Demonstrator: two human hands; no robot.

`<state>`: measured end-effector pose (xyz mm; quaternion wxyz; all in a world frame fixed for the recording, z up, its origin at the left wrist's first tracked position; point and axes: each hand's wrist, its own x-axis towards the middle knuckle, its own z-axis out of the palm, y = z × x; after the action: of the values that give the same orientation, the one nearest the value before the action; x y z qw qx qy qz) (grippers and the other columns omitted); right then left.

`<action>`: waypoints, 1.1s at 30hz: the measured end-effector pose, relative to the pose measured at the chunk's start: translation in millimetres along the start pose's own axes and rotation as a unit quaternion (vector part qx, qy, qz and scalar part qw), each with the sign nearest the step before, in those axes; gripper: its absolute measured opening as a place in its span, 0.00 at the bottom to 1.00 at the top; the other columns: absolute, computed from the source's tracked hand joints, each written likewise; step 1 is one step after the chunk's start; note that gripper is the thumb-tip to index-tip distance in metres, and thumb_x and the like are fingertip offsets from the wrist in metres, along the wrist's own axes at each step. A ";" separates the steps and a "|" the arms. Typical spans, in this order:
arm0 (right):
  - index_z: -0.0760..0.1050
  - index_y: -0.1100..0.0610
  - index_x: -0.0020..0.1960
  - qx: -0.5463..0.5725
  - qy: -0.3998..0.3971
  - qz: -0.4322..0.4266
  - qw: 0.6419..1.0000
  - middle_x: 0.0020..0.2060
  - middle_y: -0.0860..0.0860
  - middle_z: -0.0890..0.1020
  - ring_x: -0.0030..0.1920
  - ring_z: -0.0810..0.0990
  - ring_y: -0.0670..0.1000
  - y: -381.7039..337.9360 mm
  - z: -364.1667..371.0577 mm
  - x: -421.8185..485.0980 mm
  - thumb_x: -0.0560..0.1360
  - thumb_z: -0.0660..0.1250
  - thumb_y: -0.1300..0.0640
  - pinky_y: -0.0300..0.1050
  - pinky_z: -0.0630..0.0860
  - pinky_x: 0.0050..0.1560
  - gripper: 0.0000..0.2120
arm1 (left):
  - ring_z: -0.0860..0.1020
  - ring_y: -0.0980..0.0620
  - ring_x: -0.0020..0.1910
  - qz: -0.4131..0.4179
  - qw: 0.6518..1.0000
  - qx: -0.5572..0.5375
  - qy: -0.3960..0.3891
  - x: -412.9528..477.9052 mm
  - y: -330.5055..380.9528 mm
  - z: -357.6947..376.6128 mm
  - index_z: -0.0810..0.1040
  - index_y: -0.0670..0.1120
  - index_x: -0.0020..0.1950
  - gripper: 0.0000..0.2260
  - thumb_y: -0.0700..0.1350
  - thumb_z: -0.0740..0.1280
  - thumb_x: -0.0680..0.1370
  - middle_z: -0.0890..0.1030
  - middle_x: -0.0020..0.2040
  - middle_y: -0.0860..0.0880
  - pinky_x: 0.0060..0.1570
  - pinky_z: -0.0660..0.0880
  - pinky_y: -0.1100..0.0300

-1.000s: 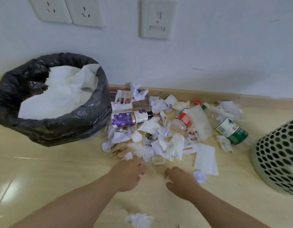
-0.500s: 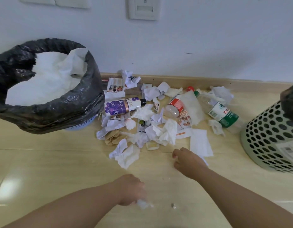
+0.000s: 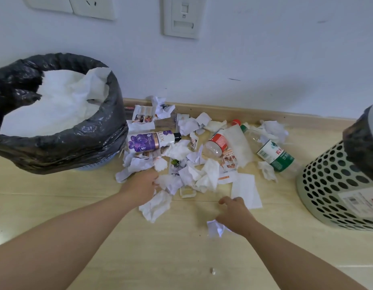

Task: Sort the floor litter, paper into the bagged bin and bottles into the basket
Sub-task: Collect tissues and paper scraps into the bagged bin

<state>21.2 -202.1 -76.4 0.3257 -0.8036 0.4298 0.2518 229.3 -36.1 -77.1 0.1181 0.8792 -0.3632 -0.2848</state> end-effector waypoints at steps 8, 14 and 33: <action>0.68 0.52 0.67 -0.136 0.098 -0.162 0.972 0.65 0.51 0.69 0.62 0.71 0.53 -57.5 8.3 0.3 0.76 0.58 0.59 0.46 0.71 0.58 0.19 | 0.66 0.51 0.68 0.044 0.975 0.220 -0.008 -20.9 -11.1 2.1 0.69 0.47 0.66 0.15 0.41 0.55 0.80 0.67 0.68 0.50 0.52 0.71 0.58; 0.60 0.48 0.73 -0.268 0.024 -0.318 0.909 0.73 0.51 0.60 0.68 0.64 0.57 -111.6 54.2 -10.1 0.77 0.58 0.59 0.52 0.65 0.64 0.25 | 0.76 0.46 0.56 0.018 0.973 0.223 -0.061 -23.0 -17.9 9.8 0.70 0.48 0.60 0.12 0.42 0.57 0.77 0.75 0.59 0.49 0.44 0.71 0.55; 0.73 0.56 0.49 0.463 -0.058 -0.031 0.884 0.40 0.53 0.78 0.36 0.77 0.51 -107.7 26.2 4.8 0.74 0.59 0.69 0.42 0.74 0.39 0.11 | 0.73 0.51 0.51 -0.084 0.944 -0.315 -0.046 -7.3 8.1 -0.1 0.73 0.48 0.62 0.14 0.43 0.66 0.76 0.72 0.56 0.51 0.39 0.73 0.63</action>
<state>112.4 -140.1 -64.0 0.6927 -0.5579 0.4530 0.0599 220.6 -36.7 -70.6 0.3481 0.8104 -0.1849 -0.4336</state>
